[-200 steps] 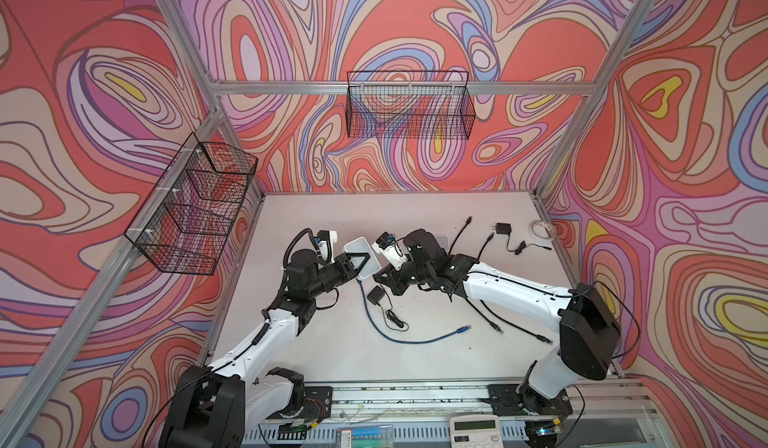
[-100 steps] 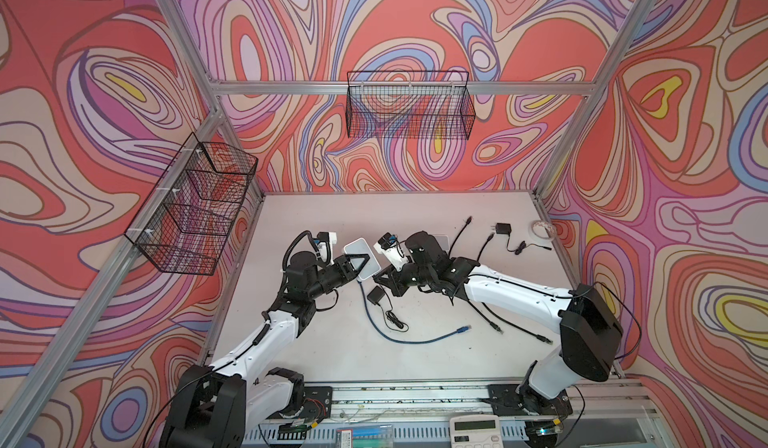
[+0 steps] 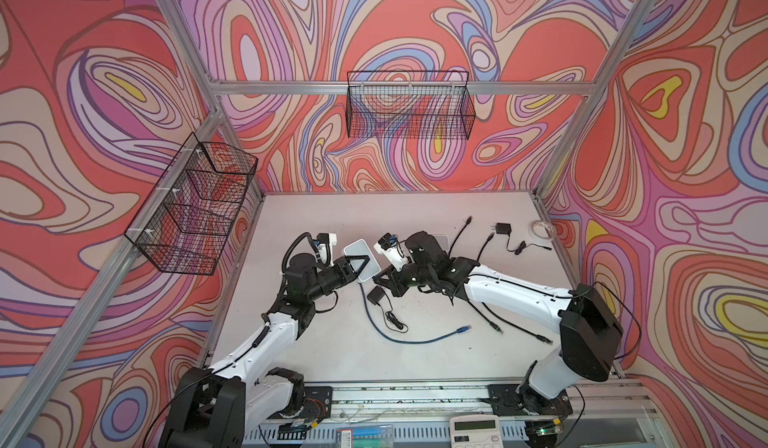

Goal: Insert the plug into the switch port

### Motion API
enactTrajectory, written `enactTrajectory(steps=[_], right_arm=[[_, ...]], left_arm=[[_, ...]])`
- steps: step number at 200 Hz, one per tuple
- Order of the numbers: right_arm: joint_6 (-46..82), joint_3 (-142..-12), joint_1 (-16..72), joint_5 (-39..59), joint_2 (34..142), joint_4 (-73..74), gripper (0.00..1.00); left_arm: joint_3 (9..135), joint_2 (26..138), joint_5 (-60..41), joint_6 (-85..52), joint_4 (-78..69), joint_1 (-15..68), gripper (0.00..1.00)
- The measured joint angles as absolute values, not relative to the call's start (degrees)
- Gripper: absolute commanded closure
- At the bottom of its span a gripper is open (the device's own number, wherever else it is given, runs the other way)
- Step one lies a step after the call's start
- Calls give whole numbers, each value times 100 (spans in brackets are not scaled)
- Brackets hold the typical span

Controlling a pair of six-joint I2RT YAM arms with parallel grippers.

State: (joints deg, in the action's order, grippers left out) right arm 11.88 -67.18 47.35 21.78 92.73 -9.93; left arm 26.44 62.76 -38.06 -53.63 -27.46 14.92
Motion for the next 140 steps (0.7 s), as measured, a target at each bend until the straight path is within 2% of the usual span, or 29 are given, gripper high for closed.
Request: enactTrajectory(steps=[140], right_arm=[[1444,-6759,4735,2003,9391,-755,100]], left_arm=[[2718,6386,-3629,-5334,-2775,1483,100]])
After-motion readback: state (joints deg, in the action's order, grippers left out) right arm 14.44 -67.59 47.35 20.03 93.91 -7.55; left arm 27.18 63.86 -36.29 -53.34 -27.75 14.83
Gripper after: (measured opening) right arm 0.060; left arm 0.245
